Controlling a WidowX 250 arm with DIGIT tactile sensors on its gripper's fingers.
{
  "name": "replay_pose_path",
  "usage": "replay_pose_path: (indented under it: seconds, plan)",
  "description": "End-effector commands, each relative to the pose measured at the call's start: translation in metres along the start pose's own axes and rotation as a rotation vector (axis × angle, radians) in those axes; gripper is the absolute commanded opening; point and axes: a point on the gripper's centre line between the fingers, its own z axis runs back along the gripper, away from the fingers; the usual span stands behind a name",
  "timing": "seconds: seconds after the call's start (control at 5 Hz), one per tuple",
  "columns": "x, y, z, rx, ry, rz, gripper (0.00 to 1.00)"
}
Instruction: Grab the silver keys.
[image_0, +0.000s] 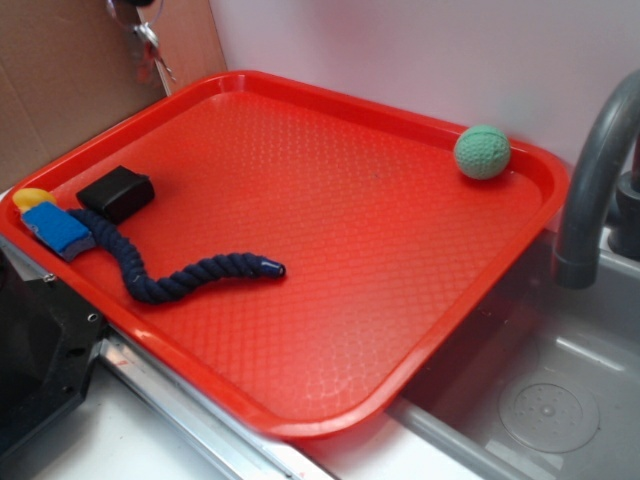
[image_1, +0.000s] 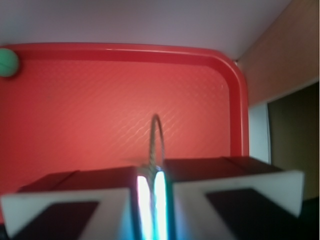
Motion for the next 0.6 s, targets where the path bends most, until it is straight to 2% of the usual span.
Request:
replay_pose_path:
  seconds: [0.0, 0.2, 0.4]
  plan:
    - [0.038, -0.011, 0.01, -0.055, 0.148, 0.052, 0.0]
    - [0.041, -0.009, -0.002, -0.049, 0.17, 0.054, 0.0]
    - [0.033, 0.002, 0.002, -0.081, 0.176, 0.085, 0.0]
